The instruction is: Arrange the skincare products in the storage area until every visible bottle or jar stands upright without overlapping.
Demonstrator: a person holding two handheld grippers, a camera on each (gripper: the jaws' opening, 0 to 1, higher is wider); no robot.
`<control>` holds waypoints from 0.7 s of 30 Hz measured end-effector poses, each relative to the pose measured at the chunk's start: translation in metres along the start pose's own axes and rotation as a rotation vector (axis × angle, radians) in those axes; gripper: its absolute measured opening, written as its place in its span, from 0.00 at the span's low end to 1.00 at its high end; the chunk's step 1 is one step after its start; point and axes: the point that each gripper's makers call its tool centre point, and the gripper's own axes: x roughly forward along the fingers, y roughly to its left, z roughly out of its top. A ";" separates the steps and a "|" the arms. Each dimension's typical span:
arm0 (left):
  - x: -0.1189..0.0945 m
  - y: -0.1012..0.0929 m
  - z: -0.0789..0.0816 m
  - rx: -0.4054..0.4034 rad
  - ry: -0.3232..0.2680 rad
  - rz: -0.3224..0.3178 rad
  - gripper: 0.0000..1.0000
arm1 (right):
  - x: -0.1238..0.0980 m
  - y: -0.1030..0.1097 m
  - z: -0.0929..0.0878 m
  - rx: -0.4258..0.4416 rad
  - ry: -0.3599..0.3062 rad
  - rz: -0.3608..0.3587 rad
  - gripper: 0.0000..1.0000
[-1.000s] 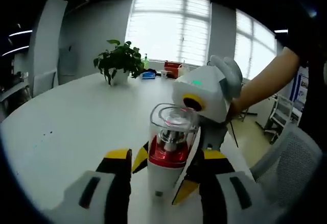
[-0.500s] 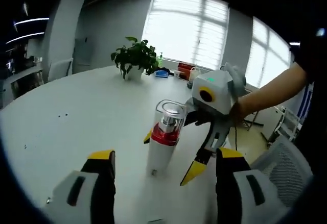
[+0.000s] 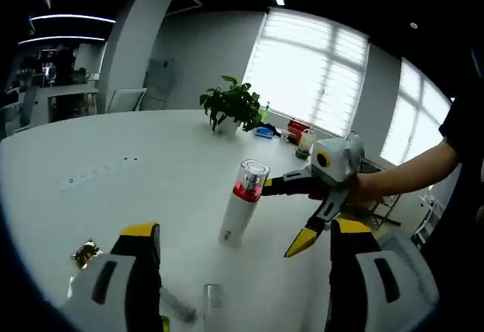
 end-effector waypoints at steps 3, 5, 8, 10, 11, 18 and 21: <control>-0.024 0.002 0.004 -0.006 -0.031 0.038 0.89 | -0.011 0.003 0.004 0.010 -0.016 -0.020 0.93; -0.038 0.004 0.003 -0.012 -0.032 0.051 0.89 | -0.019 0.005 0.007 0.015 -0.026 -0.037 0.95; -0.061 0.009 0.005 -0.017 -0.054 0.087 0.89 | -0.032 0.013 0.013 0.029 -0.047 -0.055 0.95; -0.077 0.012 0.008 -0.022 -0.083 0.118 0.89 | -0.037 0.015 0.013 0.037 -0.059 -0.065 0.96; -0.085 0.013 0.009 -0.028 -0.096 0.129 0.88 | -0.039 0.016 0.014 0.040 -0.064 -0.067 0.96; -0.125 -0.001 0.029 -0.021 -0.183 0.189 0.88 | -0.053 0.037 0.022 0.052 -0.099 -0.071 0.96; -0.142 -0.012 0.045 -0.014 -0.241 0.212 0.88 | -0.056 0.044 0.026 0.047 -0.108 -0.070 0.96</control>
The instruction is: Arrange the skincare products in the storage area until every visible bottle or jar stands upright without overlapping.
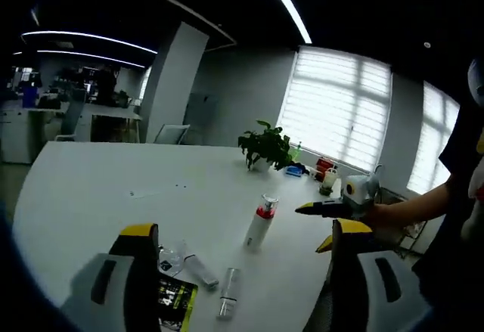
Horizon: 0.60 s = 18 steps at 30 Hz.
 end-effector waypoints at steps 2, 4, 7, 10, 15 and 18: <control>-0.008 -0.005 0.005 0.002 -0.023 0.004 0.87 | -0.001 0.005 0.002 0.007 -0.009 0.005 0.96; -0.014 -0.006 0.006 0.003 -0.029 0.010 0.86 | -0.003 0.010 0.005 0.015 -0.015 0.006 0.96; -0.022 -0.003 0.005 0.011 -0.018 0.037 0.86 | -0.004 0.011 0.010 0.028 -0.028 0.002 0.96; -0.031 -0.001 0.017 0.000 -0.052 0.052 0.85 | -0.002 0.011 0.017 0.035 -0.039 0.003 0.96; -0.043 -0.004 0.045 0.001 -0.120 0.051 0.85 | -0.004 0.015 0.041 0.014 -0.056 0.005 0.97; -0.049 -0.008 0.054 0.019 -0.134 0.054 0.85 | -0.006 0.017 0.048 0.004 -0.062 0.005 0.97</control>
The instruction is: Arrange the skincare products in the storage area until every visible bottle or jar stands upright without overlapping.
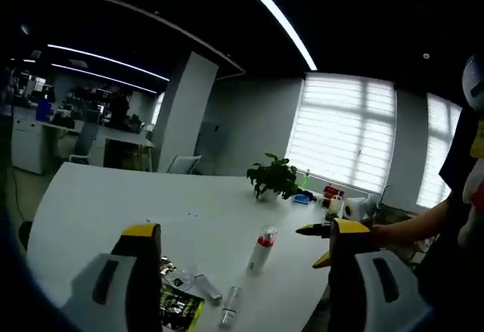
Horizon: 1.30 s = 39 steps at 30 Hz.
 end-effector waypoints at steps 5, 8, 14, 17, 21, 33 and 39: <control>-0.007 -0.010 0.005 0.011 -0.014 -0.011 0.83 | -0.006 0.009 0.008 -0.010 -0.015 -0.001 0.96; -0.012 -0.017 0.000 0.002 -0.006 -0.017 0.83 | -0.010 0.016 0.005 -0.014 -0.014 0.005 0.96; -0.025 -0.028 -0.023 -0.022 0.028 -0.001 0.83 | -0.017 0.022 -0.006 -0.005 0.002 0.007 0.96; -0.032 -0.026 -0.031 -0.007 0.050 0.028 0.83 | -0.022 0.025 -0.010 -0.005 0.009 0.005 0.96; -0.041 -0.018 -0.040 0.003 0.076 0.067 0.86 | -0.028 0.026 -0.013 -0.008 0.014 0.006 0.97; -0.055 -0.003 -0.057 0.011 0.140 0.181 0.99 | -0.021 0.017 -0.010 -0.009 0.019 0.015 0.97; -0.050 0.006 -0.045 0.043 0.127 0.185 0.99 | -0.009 0.011 0.001 -0.016 -0.007 0.021 0.97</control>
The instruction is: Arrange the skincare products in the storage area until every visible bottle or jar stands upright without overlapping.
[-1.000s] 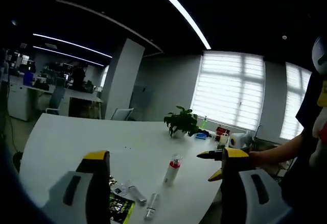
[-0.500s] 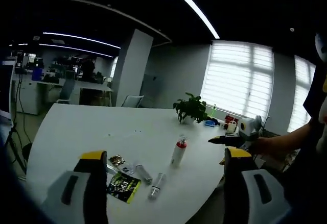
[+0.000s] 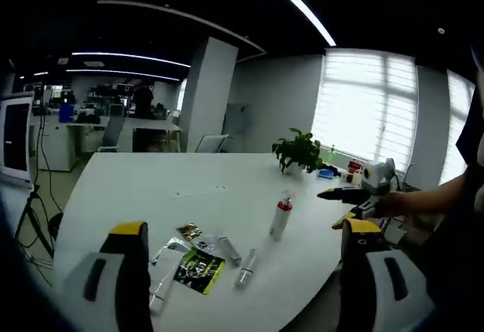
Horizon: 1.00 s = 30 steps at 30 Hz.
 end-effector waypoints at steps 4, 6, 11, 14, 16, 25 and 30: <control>0.010 0.010 0.006 -0.023 -0.021 0.006 0.99 | 0.002 -0.006 0.002 -0.005 -0.008 -0.002 0.97; 0.015 0.010 0.009 -0.022 -0.025 0.003 0.99 | 0.003 -0.012 0.003 0.000 -0.009 -0.010 0.97; 0.026 0.012 0.024 0.004 -0.040 -0.010 0.99 | 0.009 -0.021 0.008 0.011 -0.032 -0.025 0.97; 0.031 0.017 0.024 -0.001 -0.044 -0.007 0.99 | 0.010 -0.013 0.006 0.000 -0.027 -0.012 0.98; 0.034 0.017 0.019 -0.008 -0.031 -0.004 0.99 | 0.011 -0.011 0.002 0.004 -0.023 -0.008 0.98; 0.044 0.025 0.014 -0.017 0.022 -0.015 0.99 | 0.024 -0.015 -0.005 0.051 -0.013 0.001 0.96; 0.048 0.032 0.027 0.001 0.015 -0.016 0.99 | 0.038 -0.005 -0.001 0.039 -0.012 0.031 0.95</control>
